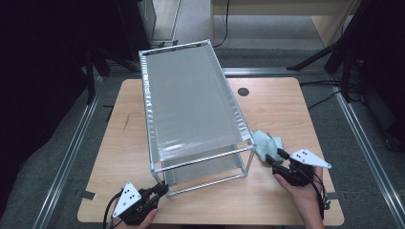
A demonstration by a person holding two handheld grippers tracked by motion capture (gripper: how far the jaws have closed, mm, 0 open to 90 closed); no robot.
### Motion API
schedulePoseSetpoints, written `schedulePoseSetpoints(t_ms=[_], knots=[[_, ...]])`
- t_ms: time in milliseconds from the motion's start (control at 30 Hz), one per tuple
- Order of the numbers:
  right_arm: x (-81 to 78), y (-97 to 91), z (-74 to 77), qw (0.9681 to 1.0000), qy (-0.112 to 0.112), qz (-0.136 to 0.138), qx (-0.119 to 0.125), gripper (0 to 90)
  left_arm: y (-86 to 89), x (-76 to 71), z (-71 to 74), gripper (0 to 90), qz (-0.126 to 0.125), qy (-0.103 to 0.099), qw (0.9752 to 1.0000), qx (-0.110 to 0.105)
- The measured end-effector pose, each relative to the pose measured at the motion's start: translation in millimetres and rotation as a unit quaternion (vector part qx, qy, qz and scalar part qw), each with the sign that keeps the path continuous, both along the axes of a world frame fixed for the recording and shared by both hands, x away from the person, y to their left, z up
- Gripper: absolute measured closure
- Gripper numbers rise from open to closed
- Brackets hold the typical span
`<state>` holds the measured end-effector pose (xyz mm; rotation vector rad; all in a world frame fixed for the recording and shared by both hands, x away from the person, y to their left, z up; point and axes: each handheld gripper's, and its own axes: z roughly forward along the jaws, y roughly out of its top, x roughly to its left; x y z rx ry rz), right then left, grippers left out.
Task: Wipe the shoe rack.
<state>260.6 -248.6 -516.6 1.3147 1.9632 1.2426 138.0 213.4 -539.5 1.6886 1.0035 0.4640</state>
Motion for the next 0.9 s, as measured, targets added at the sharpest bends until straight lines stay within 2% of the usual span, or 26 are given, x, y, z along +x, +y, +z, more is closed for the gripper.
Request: schedulePoseSetpoints(t_ms=[133, 233, 300, 333, 433, 500, 600, 667, 700, 733, 800, 867, 900], knots=[[16.6, 8.3, -9.4, 0.999, 0.016, -0.039, -0.012, 36.6, -2.0, -3.0, 0.0, 79.3, -0.006, 0.0, 1.0, 0.001], [31.1, 16.0, -18.4, 0.9962, 0.043, -0.068, -0.033, 36.8, -4.1, -6.0, -0.2, 79.1, -0.017, 0.0, 0.9999, -0.002], [38.3, 17.9, -26.1, 0.9947, 0.064, -0.073, -0.032, 46.1, -5.3, -7.9, 0.1, 79.1, -0.03, -0.001, 0.9996, 0.001], [40.4, 18.0, -29.7, 0.9935, 0.074, -0.076, -0.041, 51.9, -6.1, -8.6, 0.2, 79.1, -0.04, 0.001, 0.9992, -0.001], [38.5, 13.6, -32.5, 0.9934, 0.079, -0.073, -0.043, 70.4, -9.1, -10.8, 1.2, 78.6, -0.062, -0.001, 0.9981, 0.002], [33.8, 9.8, -28.5, 0.9924, 0.088, -0.072, -0.047, 75.8, -10.3, -12.2, 2.3, 76.5, -0.065, -0.008, 0.9979, -0.002], [18.9, 2.8, -22.6, 0.9889, 0.113, -0.086, -0.042, 76.8, -9.1, -13.3, 4.3, 73.3, -0.066, -0.012, 0.9977, -0.01], [7.6, -1.0, -20.2, 0.9874, 0.119, -0.092, -0.051, 73.5, -7.6, -13.6, 5.3, 75.8, -0.064, -0.012, 0.9978, -0.011], [3.2, -2.2, -18.3, 0.9871, 0.113, -0.099, -0.056, 67.3, -7.2, -13.2, 5.5, 78.1, -0.063, -0.011, 0.9979, -0.011], [0.6, -3.5, -16.0, 0.9882, 0.101, -0.103, -0.053, 59.7, -7.3, -12.7, 5.5, 79.0, -0.064, -0.01, 0.9978, -0.012], [1.3, -5.6, -12.9, 0.991, 0.078, -0.104, -0.034, 45.4, -8.5, -12.8, 5.7, 79.5, -0.064, -0.008, 0.9979, -0.011], [6.2, -4.8, -15.0, 0.9915, 0.081, -0.099, -0.023, 34.7, -10.2, -13.6, 5.8, 79.7, -0.067, -0.009, 0.9977, -0.01], [9.0, -3.6, -18.0, 0.9904, 0.089, -0.103, -0.022, 31.5, -11.4, -14.1, 5.9, 79.7, -0.068, -0.01, 0.9976, -0.009]])
